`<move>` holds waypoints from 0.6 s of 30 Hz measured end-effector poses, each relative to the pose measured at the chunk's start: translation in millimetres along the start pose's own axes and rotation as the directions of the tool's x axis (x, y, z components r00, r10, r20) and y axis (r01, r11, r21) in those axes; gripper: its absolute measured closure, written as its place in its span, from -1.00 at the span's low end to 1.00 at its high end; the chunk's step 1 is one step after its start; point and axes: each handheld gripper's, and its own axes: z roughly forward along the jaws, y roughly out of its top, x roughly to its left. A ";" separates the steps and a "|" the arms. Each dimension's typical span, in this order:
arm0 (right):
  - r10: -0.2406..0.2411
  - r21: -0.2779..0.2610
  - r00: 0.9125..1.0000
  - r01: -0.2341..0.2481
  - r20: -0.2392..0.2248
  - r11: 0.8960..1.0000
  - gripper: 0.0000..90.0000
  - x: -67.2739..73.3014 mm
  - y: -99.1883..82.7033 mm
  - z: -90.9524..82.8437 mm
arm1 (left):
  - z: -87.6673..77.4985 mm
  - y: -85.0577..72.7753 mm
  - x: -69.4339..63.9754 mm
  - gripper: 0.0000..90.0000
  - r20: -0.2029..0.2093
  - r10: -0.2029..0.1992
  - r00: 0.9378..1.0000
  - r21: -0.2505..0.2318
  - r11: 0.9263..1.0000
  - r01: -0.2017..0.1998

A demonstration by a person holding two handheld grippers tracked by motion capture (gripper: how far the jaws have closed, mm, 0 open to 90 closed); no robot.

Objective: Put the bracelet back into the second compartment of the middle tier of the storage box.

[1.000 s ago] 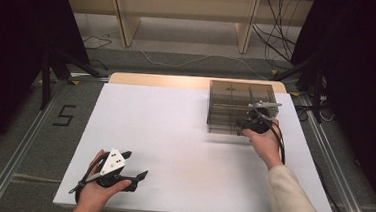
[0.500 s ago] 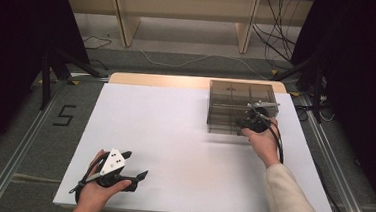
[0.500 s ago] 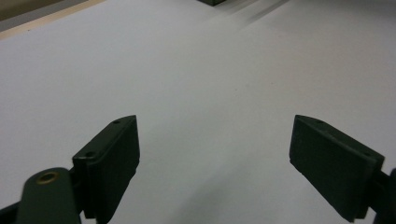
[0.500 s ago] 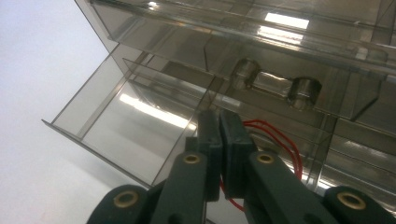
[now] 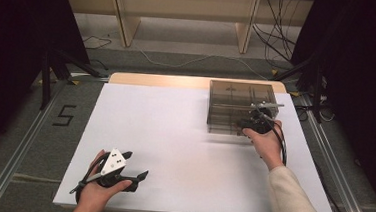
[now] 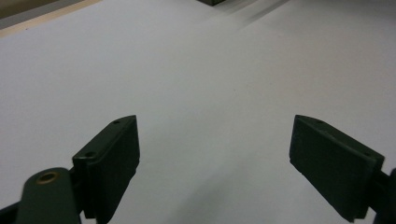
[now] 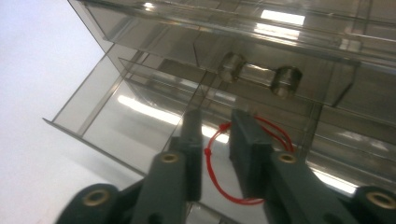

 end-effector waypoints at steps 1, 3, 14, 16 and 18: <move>0.001 0.000 1.000 -0.001 -0.005 1.000 0.54 0.2 -0.1 -2.3 | -0.1 0.0 0.0 -0.64 -0.001 0.000 1.000 0.001 1.000 0.000; -0.005 -0.008 1.000 0.005 -0.005 1.000 0.42 0.9 -0.5 -6.7 | -0.1 -0.1 0.0 -0.64 0.001 0.001 1.000 0.001 1.000 -0.001; -0.030 0.003 0.999 0.030 -0.030 1.000 -0.11 6.5 -3.3 -25.8 | -0.3 -0.5 0.4 -0.64 0.002 -0.009 1.000 -0.001 1.000 0.009; -0.037 0.003 0.999 0.037 -0.030 0.999 -0.21 7.6 -4.6 -29.3 | -0.1 -0.7 0.5 -0.64 0.002 -0.009 1.000 0.001 1.000 0.009; -0.038 -0.012 0.999 0.038 -0.034 0.999 -0.28 8.7 -7.0 -33.6 | 0.2 -0.9 0.5 -0.64 0.004 -0.011 1.000 0.002 1.000 0.011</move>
